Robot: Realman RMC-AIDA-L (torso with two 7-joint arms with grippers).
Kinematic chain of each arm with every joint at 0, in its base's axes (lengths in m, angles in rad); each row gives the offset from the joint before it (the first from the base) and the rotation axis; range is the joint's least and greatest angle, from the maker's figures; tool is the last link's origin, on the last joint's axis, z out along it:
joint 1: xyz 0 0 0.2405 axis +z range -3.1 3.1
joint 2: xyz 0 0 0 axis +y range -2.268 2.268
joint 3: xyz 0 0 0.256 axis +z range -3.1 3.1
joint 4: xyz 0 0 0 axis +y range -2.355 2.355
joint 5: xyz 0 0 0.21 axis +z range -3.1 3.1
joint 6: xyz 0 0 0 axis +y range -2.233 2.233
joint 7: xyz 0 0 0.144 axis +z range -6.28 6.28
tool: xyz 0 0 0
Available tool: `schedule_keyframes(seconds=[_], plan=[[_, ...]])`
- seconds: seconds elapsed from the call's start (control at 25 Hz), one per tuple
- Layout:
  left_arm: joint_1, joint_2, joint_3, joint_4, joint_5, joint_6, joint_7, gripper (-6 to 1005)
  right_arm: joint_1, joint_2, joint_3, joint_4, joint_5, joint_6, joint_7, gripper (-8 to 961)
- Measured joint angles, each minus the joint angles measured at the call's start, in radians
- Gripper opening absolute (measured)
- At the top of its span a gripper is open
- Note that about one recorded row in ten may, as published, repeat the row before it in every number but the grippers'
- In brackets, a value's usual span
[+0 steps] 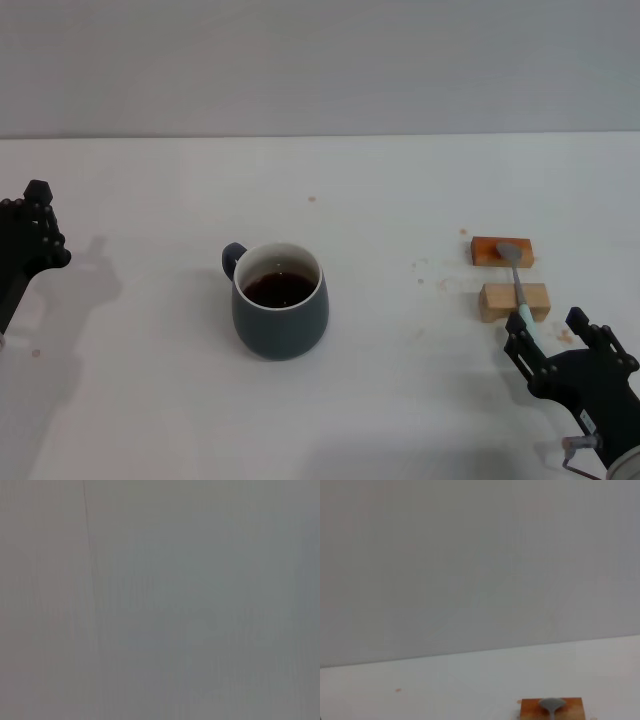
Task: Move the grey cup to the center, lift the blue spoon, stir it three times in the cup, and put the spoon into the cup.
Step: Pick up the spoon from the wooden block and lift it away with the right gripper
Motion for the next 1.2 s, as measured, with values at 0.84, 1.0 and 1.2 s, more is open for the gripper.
schedule_keyframes(seconds=[0.84,1.0,1.2], plan=[[0.017,-0.002,0.000,-0.031,0.000,-0.004,0.009,-3,0.016,-0.001,-0.013,-0.009,0.000,0.027,0.004,735],[0.019,-0.002,0.000,-0.035,0.000,-0.005,0.009,-3,0.016,-0.001,-0.009,-0.012,0.000,0.027,0.004,735],[0.024,-0.002,0.000,-0.042,0.011,-0.006,0.009,-3,0.026,-0.002,-0.004,-0.034,0.022,0.027,0.004,734]])
